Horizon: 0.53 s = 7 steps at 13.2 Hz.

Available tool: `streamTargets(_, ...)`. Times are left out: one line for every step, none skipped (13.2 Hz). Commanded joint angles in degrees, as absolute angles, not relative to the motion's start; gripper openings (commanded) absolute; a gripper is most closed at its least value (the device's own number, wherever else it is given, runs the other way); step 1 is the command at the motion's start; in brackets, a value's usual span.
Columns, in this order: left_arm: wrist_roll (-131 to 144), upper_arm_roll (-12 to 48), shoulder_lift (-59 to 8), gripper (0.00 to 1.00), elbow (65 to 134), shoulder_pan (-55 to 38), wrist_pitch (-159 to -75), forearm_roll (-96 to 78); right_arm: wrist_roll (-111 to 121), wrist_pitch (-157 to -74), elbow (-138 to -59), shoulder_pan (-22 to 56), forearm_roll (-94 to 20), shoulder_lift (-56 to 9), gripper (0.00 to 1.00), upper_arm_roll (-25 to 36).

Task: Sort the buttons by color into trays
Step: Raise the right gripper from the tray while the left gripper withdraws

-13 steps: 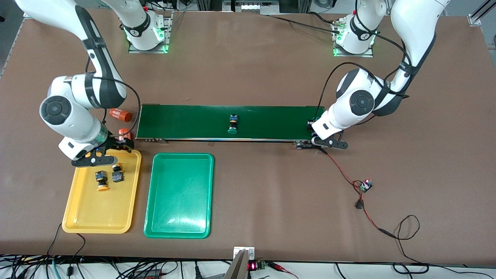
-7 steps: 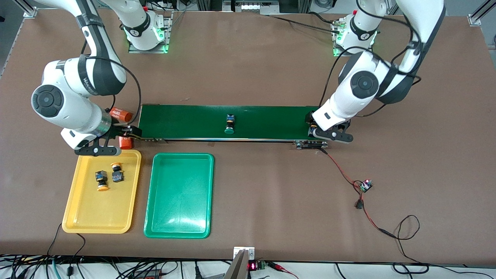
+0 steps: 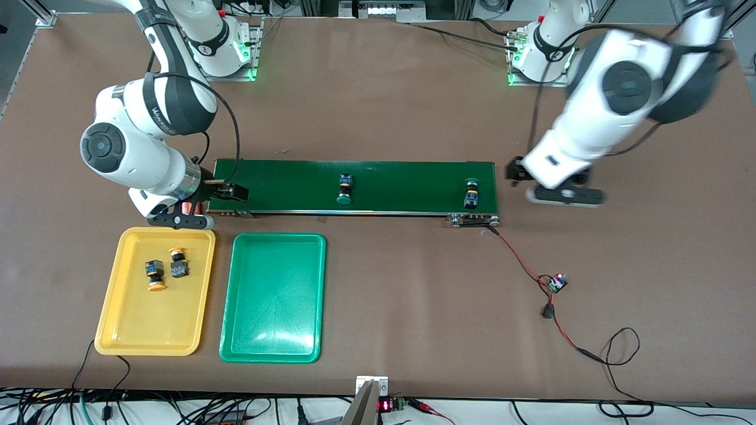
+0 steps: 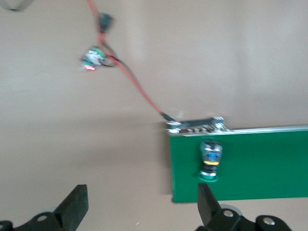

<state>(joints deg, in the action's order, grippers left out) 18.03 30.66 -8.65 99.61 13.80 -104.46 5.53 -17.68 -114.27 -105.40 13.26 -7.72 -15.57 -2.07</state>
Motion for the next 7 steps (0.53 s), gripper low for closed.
streamTargets(17.8, 26.2, -11.4, 1.0, 92.0, 14.9, -99.6, 6.1, -19.9, -113.3, -105.3, 14.4, -11.5, -16.5, 0.97, -2.4)
streamTargets(17.6, 23.9, -10.9, 1.0, 91.8, 14.8, -99.4, 6.1, -20.1, -113.3, -105.3, 14.6, -14.4, -16.9, 0.97, -2.4)
streamTargets(16.5, 21.5, -9.7, 1.0, 91.8, 14.2, -99.0, 6.1, -20.6, -113.3, -105.3, 15.1, -15.5, -17.0, 0.97, -2.4)
streamTargets(15.2, 18.7, -8.8, 1.0, 91.7, 12.8, -98.7, 6.1, -21.9, -113.3, -105.3, 15.8, -15.6, -17.0, 0.97, -2.4)
streamTargets(13.4, 13.8, -7.5, 1.0, 91.4, 8.8, -98.6, 6.0, -23.0, -113.4, -105.3, 16.4, -15.6, -17.4, 0.97, -2.4)
streamTargets(11.9, 7.7, -6.9, 1.0, 89.8, 3.7, -98.1, 6.0, -24.2, -113.4, -105.3, 17.4, -15.6, -17.8, 0.97, -2.4)
streamTargets(10.7, 3.5, -6.8, 1.0, 87.4, 0.4, -95.0, 5.1, -25.0, -113.6, -105.3, 17.9, -15.6, -18.1, 0.97, -2.4)
